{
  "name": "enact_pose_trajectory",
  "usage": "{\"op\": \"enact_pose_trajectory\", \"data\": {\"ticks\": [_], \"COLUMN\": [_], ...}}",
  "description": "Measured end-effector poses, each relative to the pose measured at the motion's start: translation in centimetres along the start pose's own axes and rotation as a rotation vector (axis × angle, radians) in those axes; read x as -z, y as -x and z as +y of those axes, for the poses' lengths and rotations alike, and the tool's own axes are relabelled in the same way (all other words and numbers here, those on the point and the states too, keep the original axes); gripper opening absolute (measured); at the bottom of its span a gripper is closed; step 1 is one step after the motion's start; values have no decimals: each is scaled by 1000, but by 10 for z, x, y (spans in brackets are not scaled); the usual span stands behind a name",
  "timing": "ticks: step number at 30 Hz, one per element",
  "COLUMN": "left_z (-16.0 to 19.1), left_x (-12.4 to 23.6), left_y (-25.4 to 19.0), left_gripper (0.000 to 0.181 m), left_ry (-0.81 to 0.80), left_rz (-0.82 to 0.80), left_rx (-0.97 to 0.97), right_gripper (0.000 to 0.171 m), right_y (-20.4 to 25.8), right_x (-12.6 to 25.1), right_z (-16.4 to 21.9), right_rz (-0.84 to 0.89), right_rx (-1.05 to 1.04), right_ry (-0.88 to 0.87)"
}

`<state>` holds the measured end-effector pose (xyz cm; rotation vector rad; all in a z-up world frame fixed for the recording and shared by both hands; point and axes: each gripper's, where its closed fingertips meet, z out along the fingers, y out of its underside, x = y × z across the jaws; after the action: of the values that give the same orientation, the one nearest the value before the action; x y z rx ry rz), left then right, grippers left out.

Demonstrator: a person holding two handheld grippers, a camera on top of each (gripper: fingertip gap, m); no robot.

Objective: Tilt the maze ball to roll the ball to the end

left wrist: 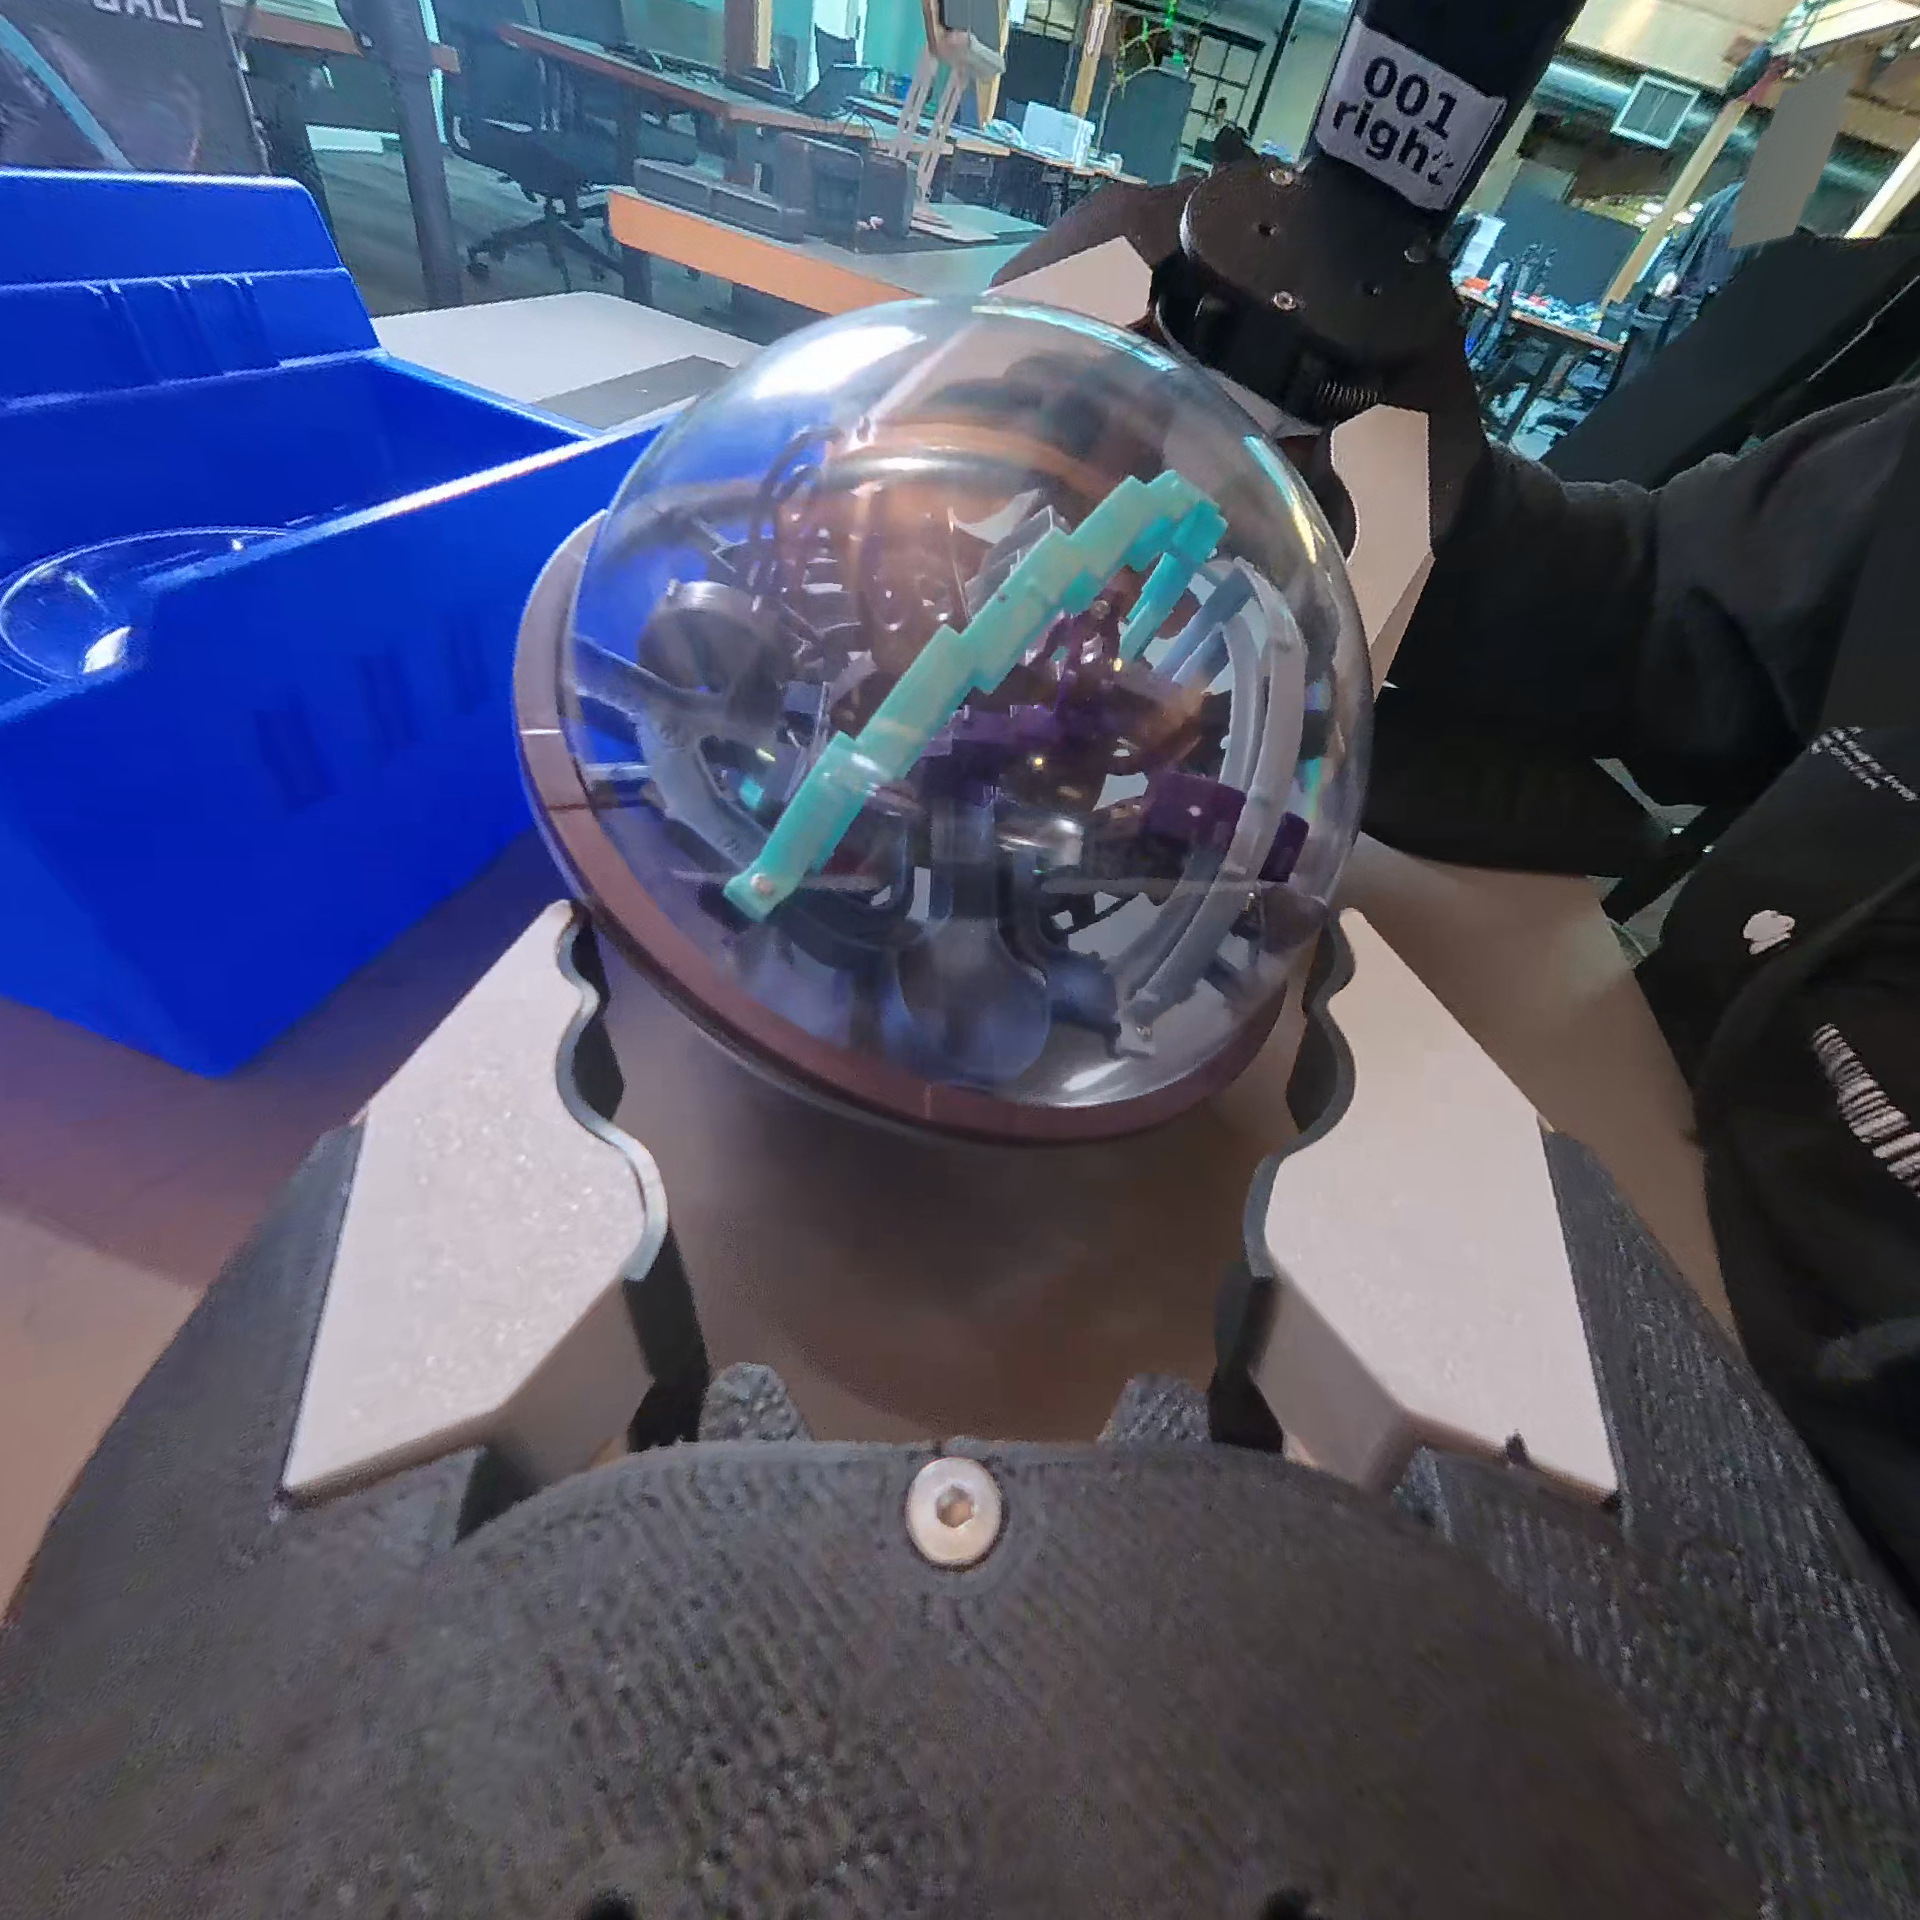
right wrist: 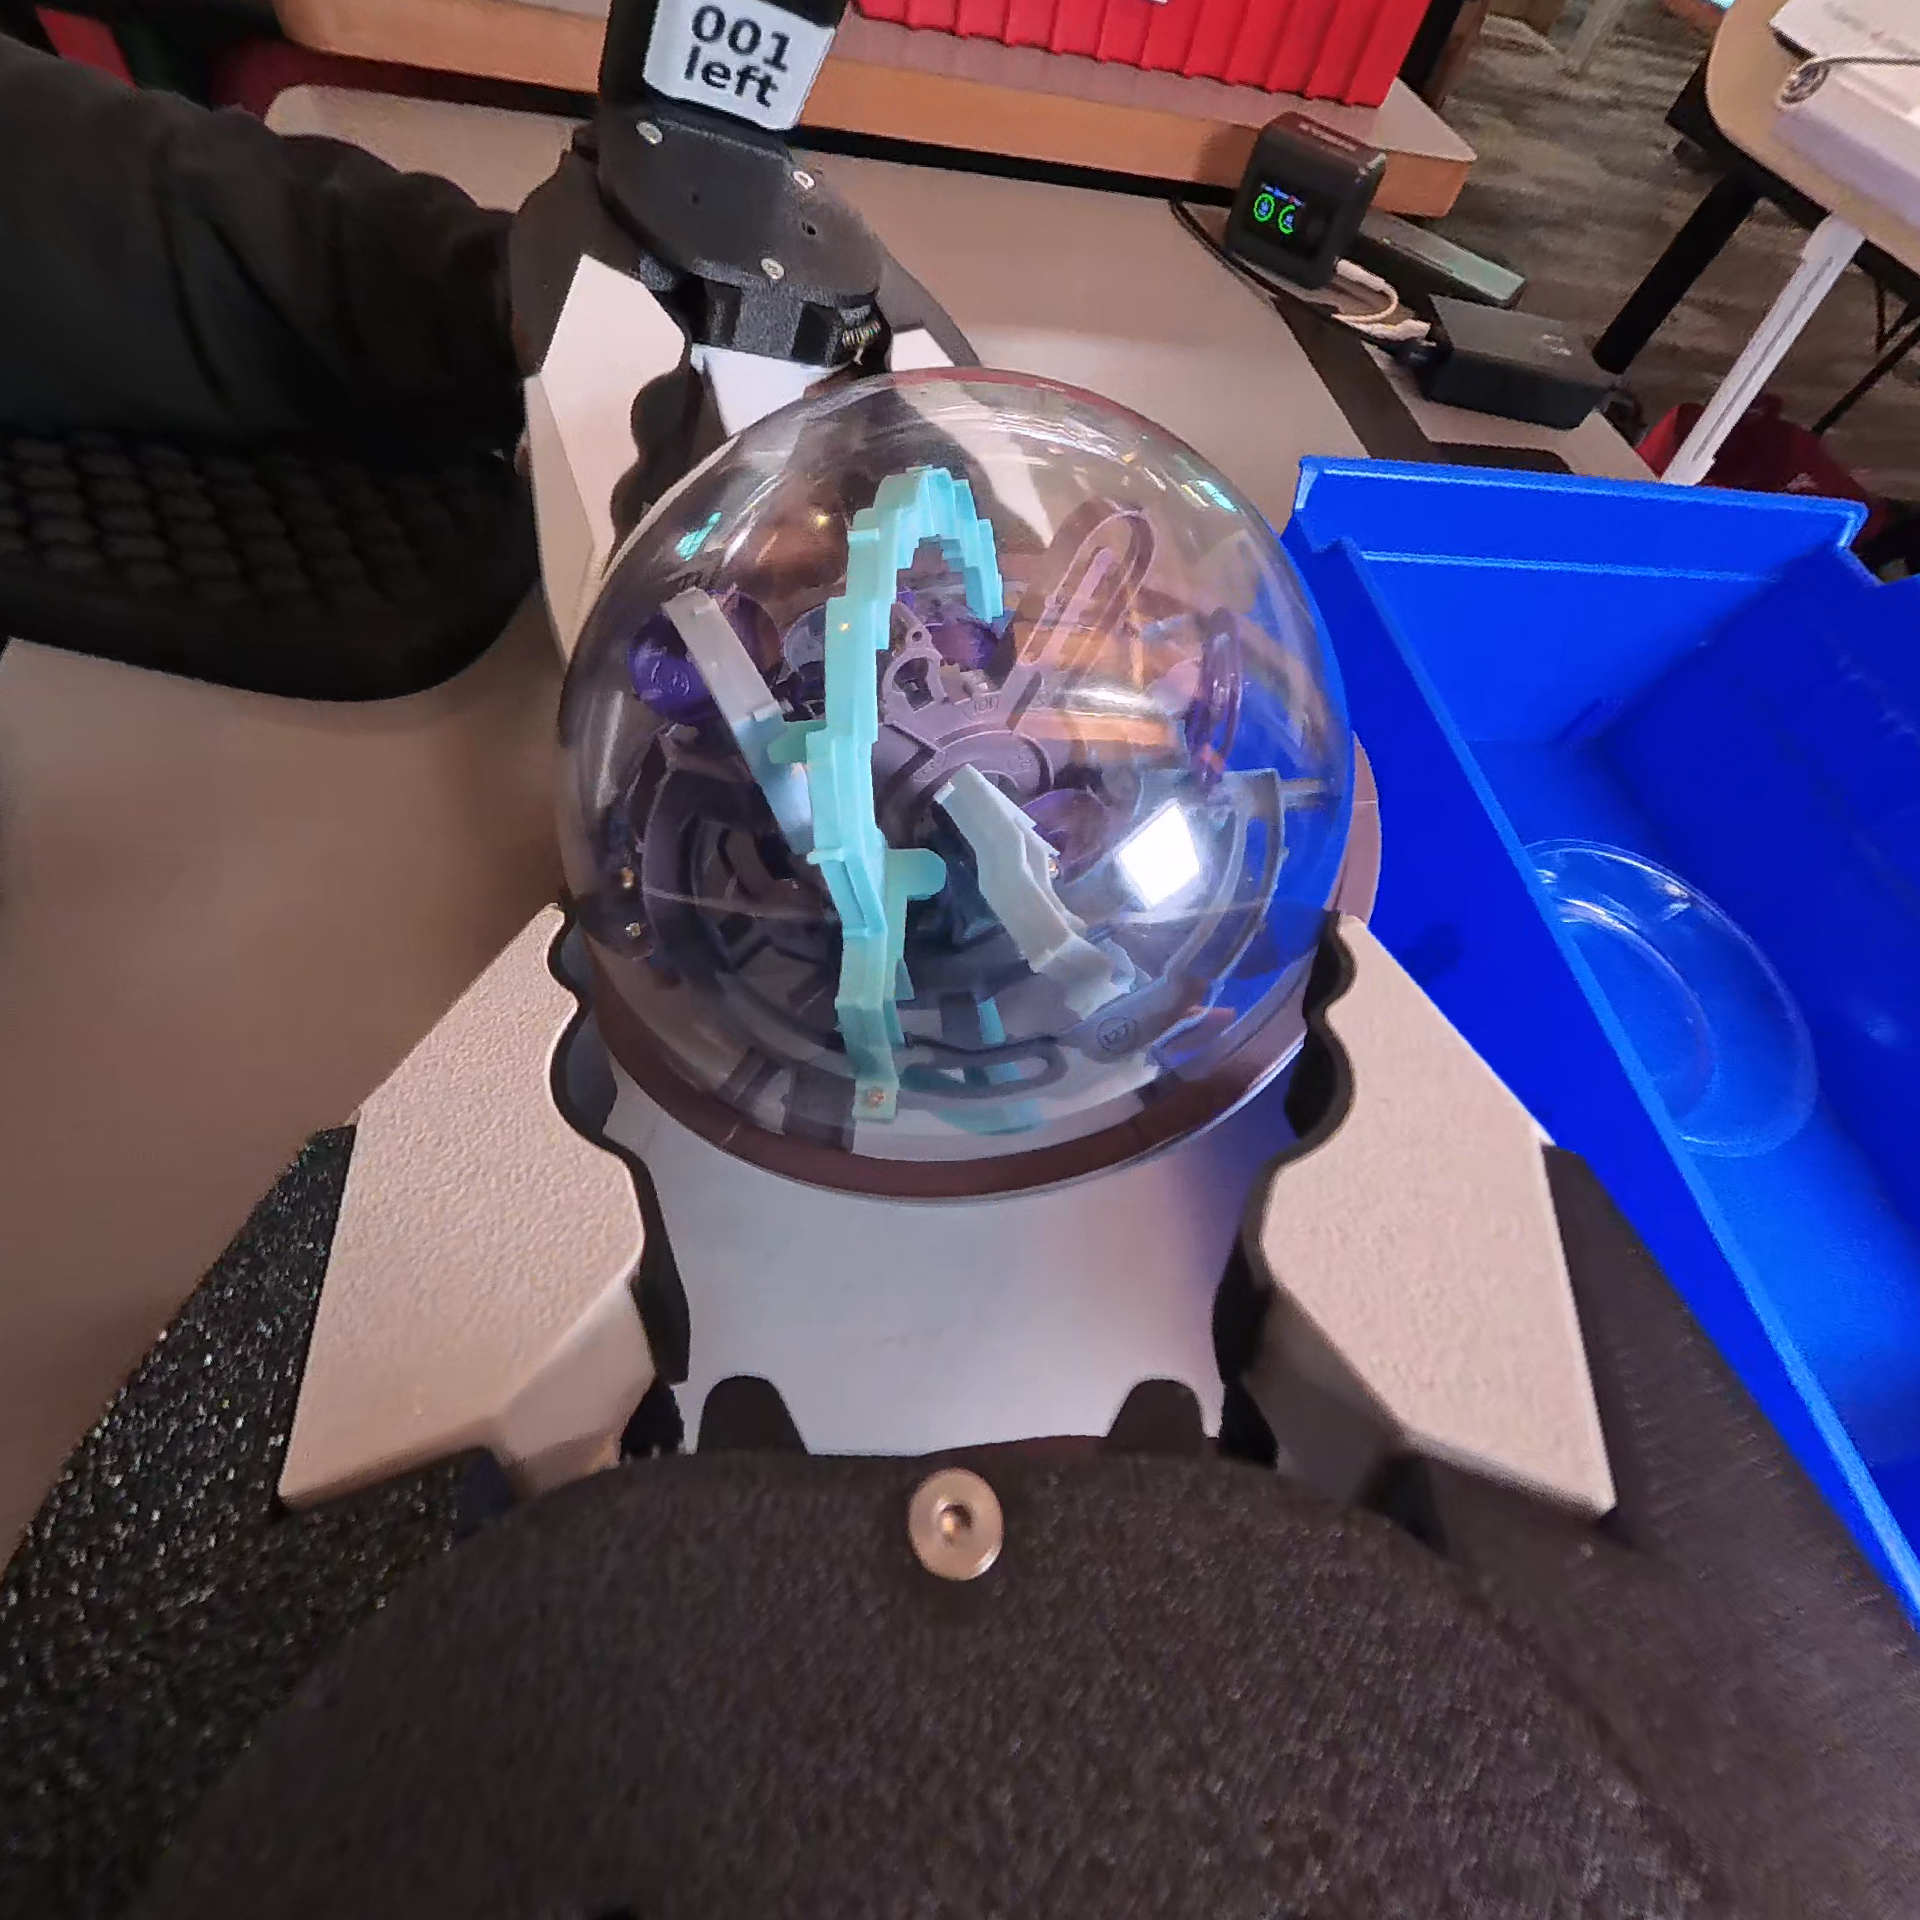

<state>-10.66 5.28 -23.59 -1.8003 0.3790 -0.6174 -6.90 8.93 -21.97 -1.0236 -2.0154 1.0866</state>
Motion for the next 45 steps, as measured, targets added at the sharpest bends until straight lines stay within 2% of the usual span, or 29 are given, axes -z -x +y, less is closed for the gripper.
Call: {"op": "enact_pose_trajectory", "data": {"ticks": [12, 21, 27, 31, 38, 45], "left_z": [-2, 3, -18, -12, -7, -11], "left_x": [2, 4, 9, 2, 6, 9], "left_y": [-2, -8, -10, -9, -7, -6], "left_gripper": [127, 120, 130, 138, 136, 130], "left_ry": [-36, -8, -124, -78, -69, -83], "left_rz": [3, 45, 22, -30, -9, -22], "left_rx": [12, 16, -34, -127, -105, -94], "right_gripper": [134, 134, 133, 133, 131, 129], "right_y": [1, 4, 7, 7, 7, 3], "right_x": [-1, 5, 4, 1, 0, 13], "right_z": [3, 4, 5, 3, -2, -1], "right_rz": [-8, -90, -122, -134, -112, 22], "right_rx": [-27, -105, -119, -132, -145, -136], "right_ry": [-36, -65, -74, -83, -105, -82]}}
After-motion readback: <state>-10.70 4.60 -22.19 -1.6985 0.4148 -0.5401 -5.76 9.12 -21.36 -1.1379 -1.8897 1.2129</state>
